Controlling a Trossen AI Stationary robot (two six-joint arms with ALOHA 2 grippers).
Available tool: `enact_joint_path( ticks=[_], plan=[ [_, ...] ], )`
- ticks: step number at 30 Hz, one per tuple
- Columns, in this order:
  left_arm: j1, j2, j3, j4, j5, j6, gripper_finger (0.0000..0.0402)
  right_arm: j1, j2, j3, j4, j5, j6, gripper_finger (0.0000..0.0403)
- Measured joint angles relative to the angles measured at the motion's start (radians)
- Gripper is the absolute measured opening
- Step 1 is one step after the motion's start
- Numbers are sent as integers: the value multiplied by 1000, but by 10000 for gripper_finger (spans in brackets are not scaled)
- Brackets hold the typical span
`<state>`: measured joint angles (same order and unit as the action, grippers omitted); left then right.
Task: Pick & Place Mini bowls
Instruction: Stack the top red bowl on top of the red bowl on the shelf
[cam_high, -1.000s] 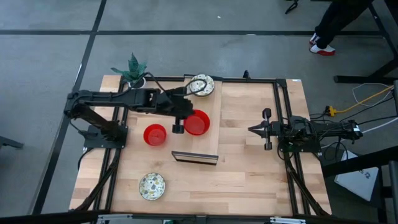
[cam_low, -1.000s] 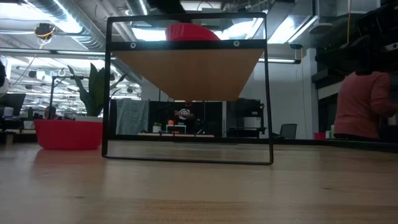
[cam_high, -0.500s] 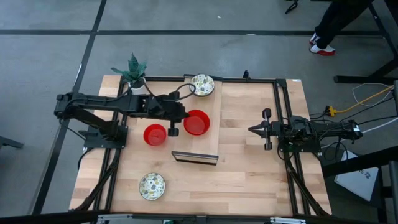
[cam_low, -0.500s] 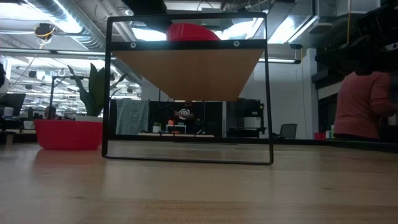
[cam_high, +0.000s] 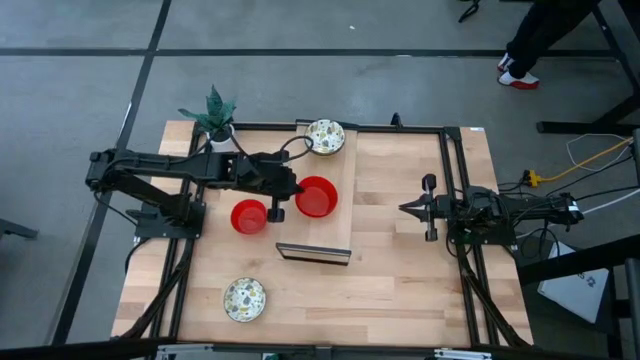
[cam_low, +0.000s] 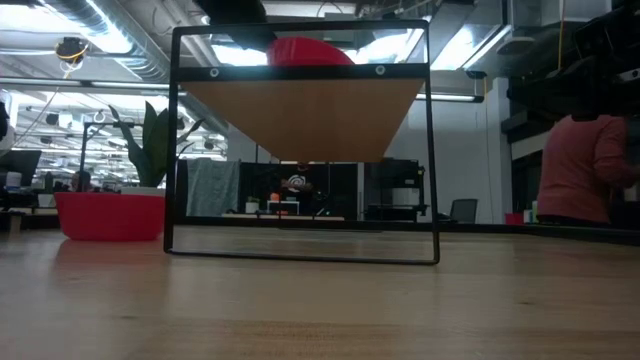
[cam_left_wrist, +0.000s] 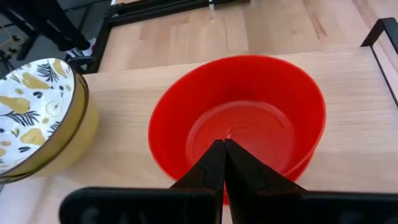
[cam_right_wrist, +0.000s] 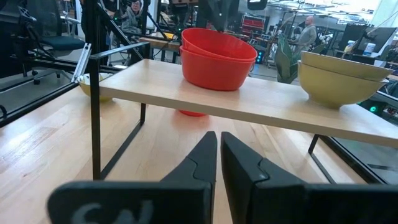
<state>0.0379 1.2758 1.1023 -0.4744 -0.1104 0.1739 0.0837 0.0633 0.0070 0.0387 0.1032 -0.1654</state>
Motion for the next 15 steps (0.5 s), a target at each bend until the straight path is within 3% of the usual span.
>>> enact_joint_path(
  ticks=[15],
  plan=[
    [-12,0,0,0,-3,-26,1,0,0,0,0,0,0,26]
  ],
)
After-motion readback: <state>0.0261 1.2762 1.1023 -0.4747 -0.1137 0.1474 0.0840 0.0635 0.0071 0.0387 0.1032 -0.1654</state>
